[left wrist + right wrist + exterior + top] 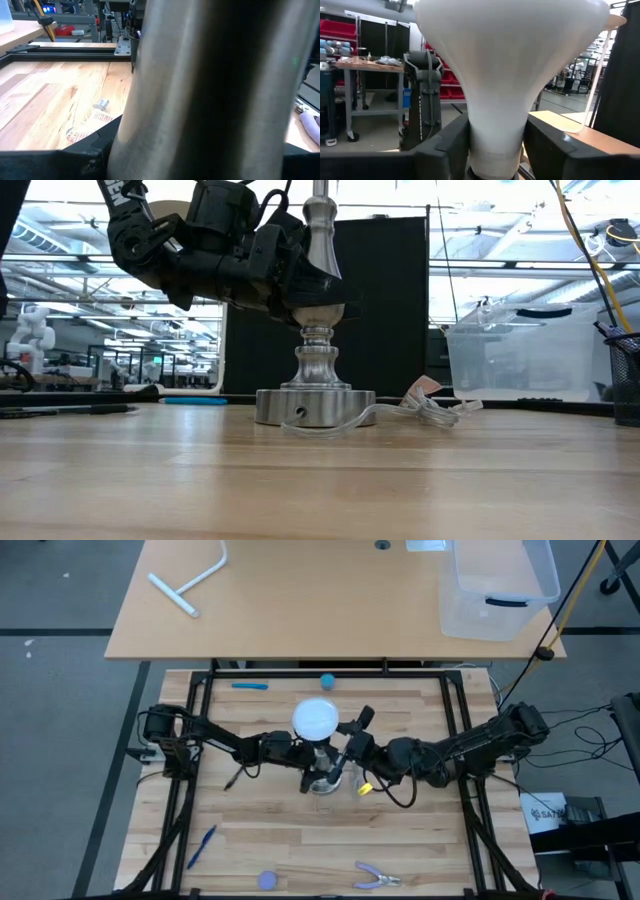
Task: Screw lightbulb
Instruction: Remove the lightbulb from the lamp
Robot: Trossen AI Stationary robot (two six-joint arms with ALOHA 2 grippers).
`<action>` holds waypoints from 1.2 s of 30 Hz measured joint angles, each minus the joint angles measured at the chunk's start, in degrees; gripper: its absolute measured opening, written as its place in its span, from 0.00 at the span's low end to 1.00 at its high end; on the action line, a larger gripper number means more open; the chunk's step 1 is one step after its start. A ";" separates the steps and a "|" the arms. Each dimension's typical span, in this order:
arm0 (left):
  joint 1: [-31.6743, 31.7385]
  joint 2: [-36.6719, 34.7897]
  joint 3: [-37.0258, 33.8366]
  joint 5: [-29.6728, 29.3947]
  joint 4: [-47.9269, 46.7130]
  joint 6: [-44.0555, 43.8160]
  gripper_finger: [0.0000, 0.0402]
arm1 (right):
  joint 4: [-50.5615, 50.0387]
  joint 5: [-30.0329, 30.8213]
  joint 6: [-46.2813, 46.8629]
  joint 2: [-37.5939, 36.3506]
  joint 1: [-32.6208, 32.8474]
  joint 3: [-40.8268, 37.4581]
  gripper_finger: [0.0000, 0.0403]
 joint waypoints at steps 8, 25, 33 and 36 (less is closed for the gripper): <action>0.00 0.00 0.00 -0.01 0.00 0.27 0.64 | -5.29 -3.10 -0.08 -2.12 -0.29 0.00 0.38; -0.04 0.00 0.07 0.46 0.02 0.35 0.64 | -20.69 -30.55 6.45 -9.01 -9.92 0.07 0.41; -0.04 0.00 0.00 0.48 0.01 0.62 0.64 | -20.11 -37.58 7.82 -9.07 -11.36 0.04 0.42; -0.05 0.00 0.00 0.48 -0.03 0.74 0.64 | -20.43 -37.56 8.72 -9.41 -10.66 0.02 0.47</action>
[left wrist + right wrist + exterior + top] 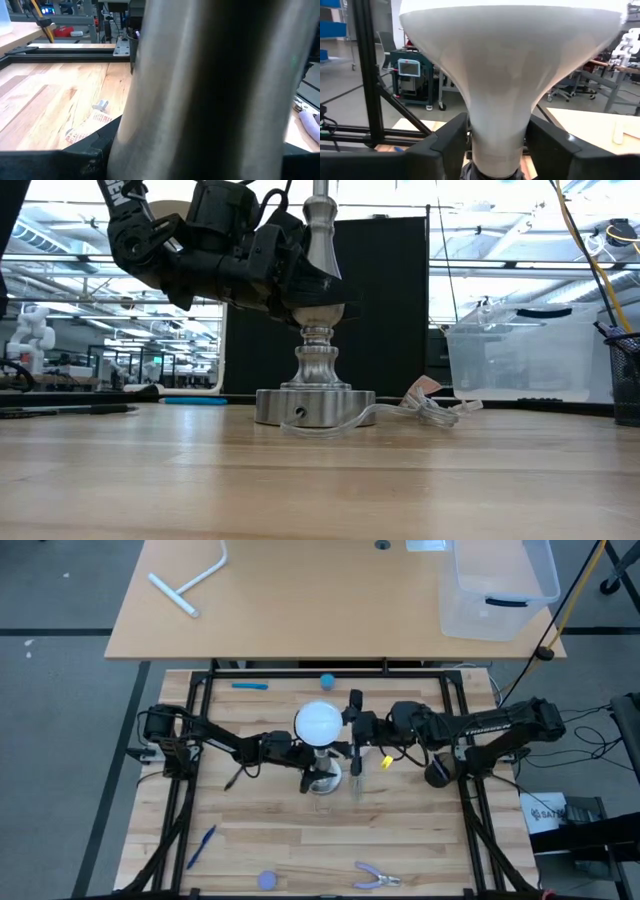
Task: Screw lightbulb
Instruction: Remove the lightbulb from the lamp
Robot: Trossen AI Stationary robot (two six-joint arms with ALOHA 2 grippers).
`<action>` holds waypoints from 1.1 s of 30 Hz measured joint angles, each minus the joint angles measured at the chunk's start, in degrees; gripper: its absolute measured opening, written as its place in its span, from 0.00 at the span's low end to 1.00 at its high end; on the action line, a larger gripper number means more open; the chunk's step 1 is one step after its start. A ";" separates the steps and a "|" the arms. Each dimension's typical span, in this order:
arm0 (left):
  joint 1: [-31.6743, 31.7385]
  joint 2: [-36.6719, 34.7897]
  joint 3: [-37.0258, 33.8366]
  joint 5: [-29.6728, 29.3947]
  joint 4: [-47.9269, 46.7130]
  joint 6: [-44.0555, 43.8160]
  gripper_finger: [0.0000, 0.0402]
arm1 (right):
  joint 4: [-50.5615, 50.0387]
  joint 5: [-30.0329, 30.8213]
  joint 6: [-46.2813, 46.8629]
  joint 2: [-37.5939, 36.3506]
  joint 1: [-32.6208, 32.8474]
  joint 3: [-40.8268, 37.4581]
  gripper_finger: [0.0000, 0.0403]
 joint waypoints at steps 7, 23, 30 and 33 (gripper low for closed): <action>-0.02 0.00 0.04 -0.02 0.09 0.45 0.64 | -1.63 0.46 0.11 -1.00 2.51 -0.02 0.65; 0.01 0.00 -0.11 0.20 -0.11 0.07 0.64 | 4.34 26.44 -10.85 0.45 13.00 -0.09 0.72; 0.01 0.00 -0.09 -0.02 -0.11 0.10 0.64 | 17.95 42.08 -19.35 5.67 17.46 -0.07 0.72; 0.01 0.00 -0.07 -0.13 -0.11 0.10 0.64 | 24.56 47.90 -23.30 8.49 18.33 -0.07 0.72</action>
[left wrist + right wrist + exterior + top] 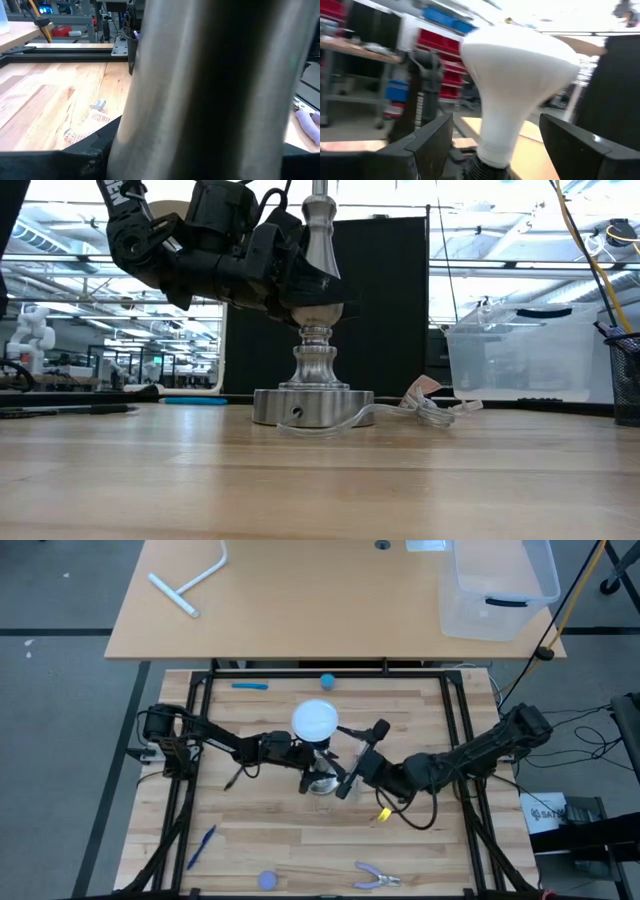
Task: Screw lightbulb
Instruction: Remove the lightbulb from the lamp
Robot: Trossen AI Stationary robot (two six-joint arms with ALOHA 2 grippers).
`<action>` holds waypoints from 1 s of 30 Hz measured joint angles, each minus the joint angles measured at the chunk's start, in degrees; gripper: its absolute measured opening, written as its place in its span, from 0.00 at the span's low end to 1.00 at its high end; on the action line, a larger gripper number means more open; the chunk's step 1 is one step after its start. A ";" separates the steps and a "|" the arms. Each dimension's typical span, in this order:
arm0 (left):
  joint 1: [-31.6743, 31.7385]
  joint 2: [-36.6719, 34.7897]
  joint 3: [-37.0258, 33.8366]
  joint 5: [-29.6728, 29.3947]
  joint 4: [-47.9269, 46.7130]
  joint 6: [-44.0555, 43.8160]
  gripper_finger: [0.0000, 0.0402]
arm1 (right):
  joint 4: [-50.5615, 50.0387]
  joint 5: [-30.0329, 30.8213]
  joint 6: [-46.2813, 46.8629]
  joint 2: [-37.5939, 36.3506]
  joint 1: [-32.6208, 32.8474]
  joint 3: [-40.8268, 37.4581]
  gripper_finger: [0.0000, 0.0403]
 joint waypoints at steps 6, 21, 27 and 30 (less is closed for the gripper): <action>0.00 0.00 0.02 -0.05 0.00 0.02 0.64 | 7.36 5.73 -2.32 3.49 -0.48 0.02 0.72; 0.00 0.00 0.02 -0.35 0.00 0.04 0.64 | 4.95 5.37 -4.11 9.79 -3.22 8.29 0.69; 0.00 0.00 0.02 -0.37 0.02 0.11 0.64 | 3.44 5.83 -3.30 9.94 -3.11 9.55 0.55; 0.00 0.00 0.02 -0.37 0.00 0.17 0.64 | 3.33 6.00 -2.98 9.92 -3.07 9.57 0.47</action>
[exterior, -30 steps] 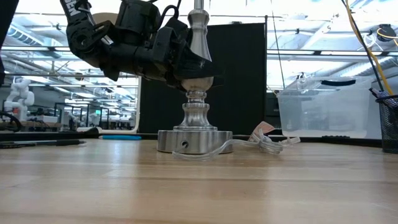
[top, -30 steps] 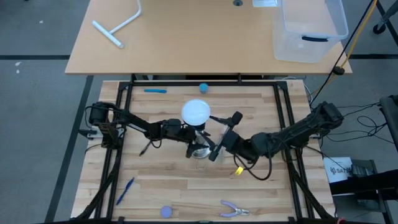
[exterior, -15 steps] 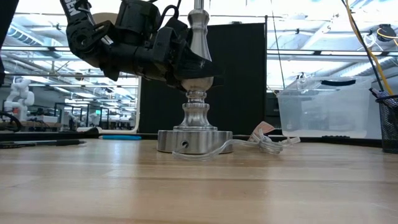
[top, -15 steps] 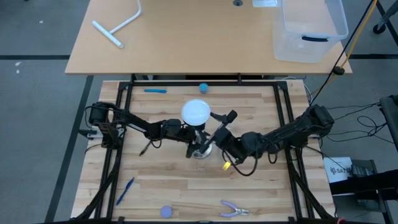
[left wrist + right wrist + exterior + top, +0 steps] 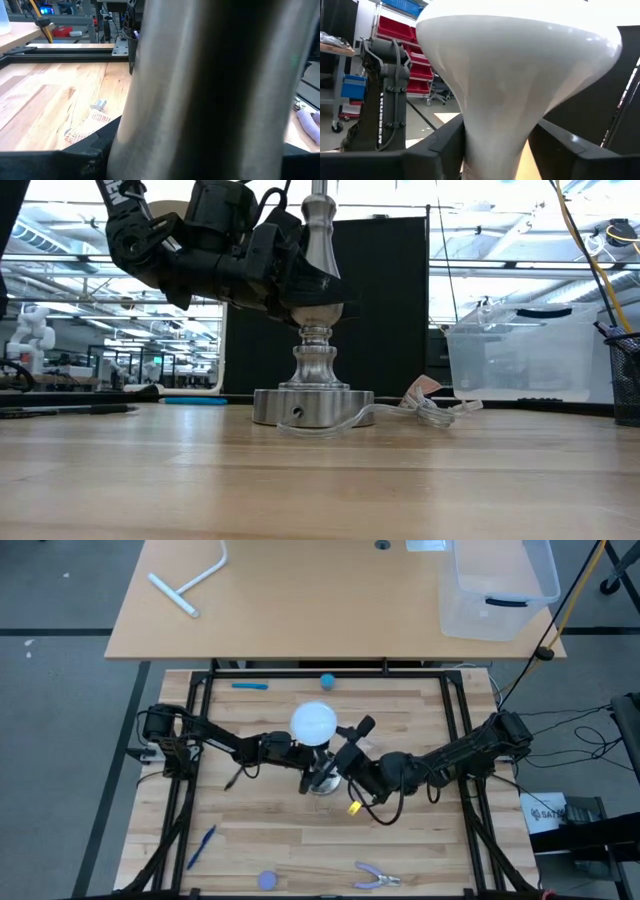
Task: Screw lightbulb
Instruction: Remove the lightbulb from the lamp
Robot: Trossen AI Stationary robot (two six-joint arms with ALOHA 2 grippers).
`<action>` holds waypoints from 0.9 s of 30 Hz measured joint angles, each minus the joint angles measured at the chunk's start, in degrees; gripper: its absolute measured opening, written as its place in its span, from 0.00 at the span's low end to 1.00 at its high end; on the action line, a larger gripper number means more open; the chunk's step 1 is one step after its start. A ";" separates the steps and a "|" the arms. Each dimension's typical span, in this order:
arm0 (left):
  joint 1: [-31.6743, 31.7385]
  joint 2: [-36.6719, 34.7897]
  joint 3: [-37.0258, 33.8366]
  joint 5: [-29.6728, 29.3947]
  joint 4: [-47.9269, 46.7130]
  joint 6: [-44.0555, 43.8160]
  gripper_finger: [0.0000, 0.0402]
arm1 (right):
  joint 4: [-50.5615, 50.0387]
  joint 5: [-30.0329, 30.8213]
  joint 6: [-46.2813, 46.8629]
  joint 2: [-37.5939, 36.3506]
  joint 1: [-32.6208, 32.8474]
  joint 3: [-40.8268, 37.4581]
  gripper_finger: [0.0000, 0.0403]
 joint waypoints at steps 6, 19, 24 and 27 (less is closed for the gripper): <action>0.00 0.00 0.02 -0.02 -0.05 0.03 0.64 | -4.18 -0.67 2.73 -1.21 -0.01 0.00 0.41; 0.00 0.00 0.04 0.04 -0.03 -0.12 0.64 | -25.43 -14.47 11.68 -8.41 -3.82 0.02 0.46; 0.00 0.00 0.04 0.04 -0.14 -0.17 0.64 | -31.04 -21.35 12.77 -10.62 -6.38 0.02 0.47; 0.00 0.00 0.04 0.02 -0.07 -0.19 0.64 | -33.45 -27.65 13.54 -11.75 -8.16 0.02 0.48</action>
